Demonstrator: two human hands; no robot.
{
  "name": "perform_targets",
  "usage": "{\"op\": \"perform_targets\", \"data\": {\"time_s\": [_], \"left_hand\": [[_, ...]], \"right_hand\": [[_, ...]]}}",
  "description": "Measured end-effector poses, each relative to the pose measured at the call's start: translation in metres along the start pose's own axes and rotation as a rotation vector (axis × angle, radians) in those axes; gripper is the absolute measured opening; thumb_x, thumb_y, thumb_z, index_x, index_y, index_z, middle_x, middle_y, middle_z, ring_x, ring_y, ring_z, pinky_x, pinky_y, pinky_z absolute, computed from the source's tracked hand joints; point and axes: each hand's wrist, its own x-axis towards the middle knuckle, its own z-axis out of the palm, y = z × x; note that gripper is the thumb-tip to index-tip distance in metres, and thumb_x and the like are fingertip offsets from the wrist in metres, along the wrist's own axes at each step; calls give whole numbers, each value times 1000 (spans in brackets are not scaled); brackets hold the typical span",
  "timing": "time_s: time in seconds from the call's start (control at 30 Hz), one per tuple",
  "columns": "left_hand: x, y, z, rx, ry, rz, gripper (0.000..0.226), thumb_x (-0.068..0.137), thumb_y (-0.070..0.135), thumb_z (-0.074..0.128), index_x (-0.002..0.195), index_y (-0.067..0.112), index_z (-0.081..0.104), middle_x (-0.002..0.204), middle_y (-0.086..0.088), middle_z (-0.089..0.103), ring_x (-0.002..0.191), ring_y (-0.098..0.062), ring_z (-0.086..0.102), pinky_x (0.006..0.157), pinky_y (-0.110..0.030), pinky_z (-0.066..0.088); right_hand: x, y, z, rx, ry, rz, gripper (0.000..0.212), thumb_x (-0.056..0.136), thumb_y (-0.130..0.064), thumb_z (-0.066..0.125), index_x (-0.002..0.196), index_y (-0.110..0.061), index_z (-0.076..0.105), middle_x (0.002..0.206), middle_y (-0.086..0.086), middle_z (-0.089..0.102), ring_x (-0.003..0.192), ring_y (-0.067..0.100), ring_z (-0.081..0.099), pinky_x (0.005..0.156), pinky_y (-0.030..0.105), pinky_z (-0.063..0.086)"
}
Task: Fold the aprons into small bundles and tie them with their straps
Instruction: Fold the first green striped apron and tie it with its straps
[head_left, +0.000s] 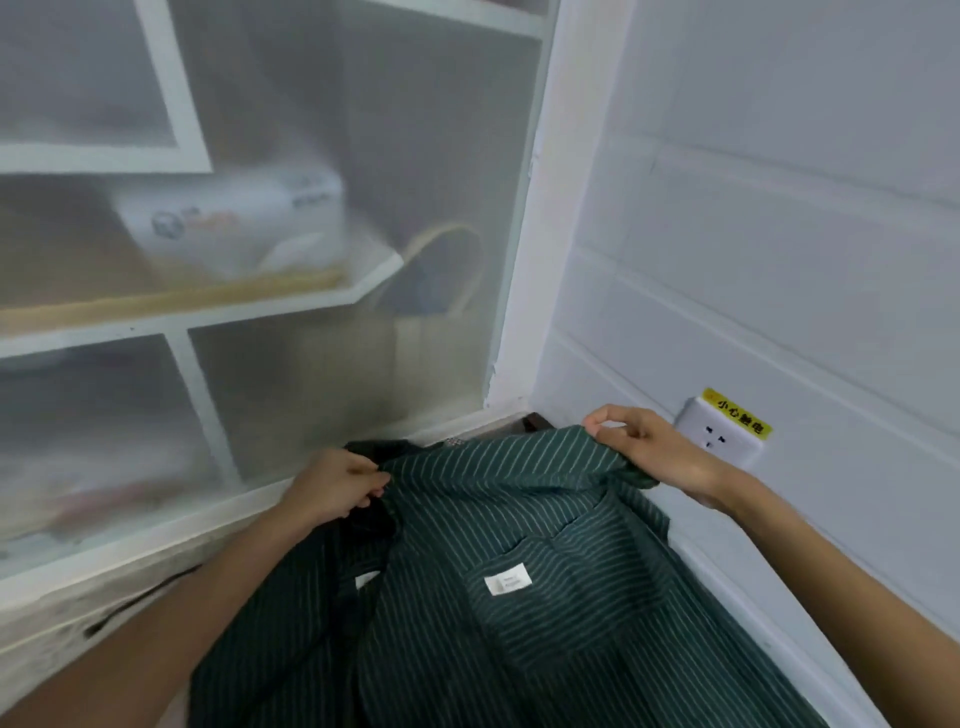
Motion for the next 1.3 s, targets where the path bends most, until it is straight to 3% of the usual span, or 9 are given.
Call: {"op": "perform_targets", "data": {"time_s": [0.17, 0.33, 0.57, 0.67, 0.73, 0.9, 1.03, 1.23, 1.3], "left_hand": [[-80, -19, -2, -444, 21, -141, 36, 92, 21, 59, 123, 5, 51, 109, -12, 65, 84, -21, 62, 71, -31, 50], [-162, -45, 40, -606, -530, -417, 66, 77, 63, 58, 113, 7, 56, 114, -9, 67, 101, -20, 66, 85, -36, 54], [-183, -90, 64, -643, -188, -351, 15, 96, 8, 49, 106, 11, 59, 115, -10, 65, 93, -17, 63, 80, -28, 50], [-191, -92, 55, -577, -229, -308, 21, 100, 11, 41, 103, 19, 61, 104, -1, 67, 91, -13, 63, 71, -21, 48], [-194, -96, 47, -565, -236, -303, 24, 100, 12, 39, 110, 19, 60, 108, -2, 66, 95, -14, 62, 72, -22, 48], [-200, -109, 19, -648, -190, -310, 25, 98, 3, 40, 89, 8, 62, 85, -11, 64, 71, -18, 63, 66, -25, 48], [-212, -118, -20, -307, -154, -136, 30, 82, 49, 60, 96, 23, 69, 90, 10, 71, 84, -3, 67, 80, -17, 49], [-212, -100, -51, -26, -122, 72, 27, 81, 31, 70, 106, 23, 66, 100, 20, 63, 88, 3, 58, 78, -6, 44], [-209, -82, -60, -236, -23, 33, 31, 83, 36, 66, 110, 20, 65, 106, 9, 66, 90, -4, 63, 75, -10, 47]], "right_hand": [[-97, -29, 51, -70, -1, 22, 20, 88, -19, 64, 108, -18, 64, 68, -5, 41, 57, -7, 47, 62, 7, 34], [-152, -1, 168, -236, 95, -55, 26, 89, -23, 63, 115, -21, 65, 62, -8, 49, 49, 3, 41, 55, 20, 35], [-190, 6, 218, -204, -411, -17, 40, 94, -25, 56, 133, -24, 51, 116, -7, 65, 102, -3, 59, 94, 17, 46], [-150, 0, 183, -243, -210, -64, 20, 96, -20, 52, 110, -22, 66, 100, -1, 72, 88, 10, 67, 87, 37, 53], [-109, -5, 183, -458, -145, -182, 30, 93, -20, 57, 122, -28, 58, 110, -8, 67, 101, 10, 62, 93, 40, 49], [-48, -28, 261, -804, -652, -425, 58, 85, -25, 66, 139, -27, 45, 149, -1, 37, 137, 17, 29, 111, 34, 25], [-28, -59, 233, -590, -590, -311, 36, 87, -32, 64, 121, -19, 64, 135, -5, 55, 124, 13, 48, 107, 30, 35], [-44, -108, 155, -171, -476, -123, 19, 94, -21, 54, 110, -27, 63, 108, -15, 66, 100, -3, 61, 95, 13, 42], [-53, -113, 134, -154, -342, -152, 25, 94, -29, 54, 119, -27, 57, 117, -18, 59, 110, -2, 55, 96, 12, 37]]}}
